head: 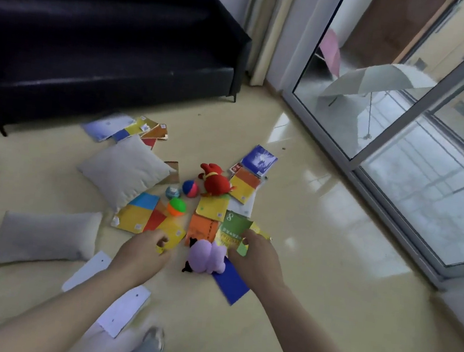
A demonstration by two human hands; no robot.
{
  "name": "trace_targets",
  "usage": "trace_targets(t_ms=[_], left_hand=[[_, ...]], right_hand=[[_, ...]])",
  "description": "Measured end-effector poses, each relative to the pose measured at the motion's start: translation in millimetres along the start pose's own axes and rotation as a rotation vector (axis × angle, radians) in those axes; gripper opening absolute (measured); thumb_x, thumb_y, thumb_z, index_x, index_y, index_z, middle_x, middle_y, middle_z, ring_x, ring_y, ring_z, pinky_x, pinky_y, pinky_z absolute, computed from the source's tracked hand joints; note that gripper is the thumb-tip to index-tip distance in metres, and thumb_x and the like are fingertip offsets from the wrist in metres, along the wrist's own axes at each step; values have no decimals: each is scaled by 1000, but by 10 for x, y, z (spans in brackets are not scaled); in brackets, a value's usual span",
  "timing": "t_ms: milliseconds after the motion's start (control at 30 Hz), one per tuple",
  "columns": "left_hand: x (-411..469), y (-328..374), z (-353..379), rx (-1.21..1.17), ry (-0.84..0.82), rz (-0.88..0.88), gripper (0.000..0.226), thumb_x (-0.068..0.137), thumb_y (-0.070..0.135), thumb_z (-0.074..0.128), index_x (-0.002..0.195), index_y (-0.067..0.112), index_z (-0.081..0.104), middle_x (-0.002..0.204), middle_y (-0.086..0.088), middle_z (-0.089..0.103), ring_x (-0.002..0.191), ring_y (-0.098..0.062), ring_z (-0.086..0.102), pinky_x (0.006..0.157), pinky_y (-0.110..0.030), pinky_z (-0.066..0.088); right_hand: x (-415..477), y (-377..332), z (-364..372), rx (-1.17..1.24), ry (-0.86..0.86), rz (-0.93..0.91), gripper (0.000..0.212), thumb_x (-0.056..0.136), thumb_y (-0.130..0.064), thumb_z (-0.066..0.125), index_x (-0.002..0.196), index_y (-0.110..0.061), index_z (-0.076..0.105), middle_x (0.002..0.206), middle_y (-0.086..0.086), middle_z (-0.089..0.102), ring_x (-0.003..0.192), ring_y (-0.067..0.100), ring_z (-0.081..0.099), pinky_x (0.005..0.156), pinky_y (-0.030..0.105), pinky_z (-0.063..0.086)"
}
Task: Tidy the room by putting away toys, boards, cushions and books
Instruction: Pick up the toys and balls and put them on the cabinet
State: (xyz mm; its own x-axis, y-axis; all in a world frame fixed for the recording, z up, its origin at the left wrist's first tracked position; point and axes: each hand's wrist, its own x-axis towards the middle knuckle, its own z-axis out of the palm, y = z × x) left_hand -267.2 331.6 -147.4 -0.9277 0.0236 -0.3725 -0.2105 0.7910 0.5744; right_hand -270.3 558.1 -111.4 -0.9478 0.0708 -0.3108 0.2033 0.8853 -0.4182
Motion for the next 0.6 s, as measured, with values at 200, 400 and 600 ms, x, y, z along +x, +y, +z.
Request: trace_targets(t_ms=[200,400,600], left_hand=[[864,-154,-145,-59,40,-114,31,88,21,57,119,15,58,119,0,60,106,-17,56,86,-30,46],[2039,-382,-286,-62,20,-140,17,86,18,59,102,12,60,100,-3,63,94,-22,58,83,-39,49],[3108,-816,74,-91,7,-207,20,85,20,61,103,11,60,102,-3,63,92,-22,58,80,-36,49]], right_hand=[[878,-134,144,-19,-108,-14,49,86,-34,61,130,-15,50,126,4,58,112,22,56,83,31,46],[1973,-382,454,-15,-148,-1,47,87,-33,61,129,-16,48,128,5,55,114,24,55,87,34,48],[3151,-271,928,-50,-184,-9,52,88,-38,60,135,-19,45,132,2,52,117,22,52,87,31,45]])
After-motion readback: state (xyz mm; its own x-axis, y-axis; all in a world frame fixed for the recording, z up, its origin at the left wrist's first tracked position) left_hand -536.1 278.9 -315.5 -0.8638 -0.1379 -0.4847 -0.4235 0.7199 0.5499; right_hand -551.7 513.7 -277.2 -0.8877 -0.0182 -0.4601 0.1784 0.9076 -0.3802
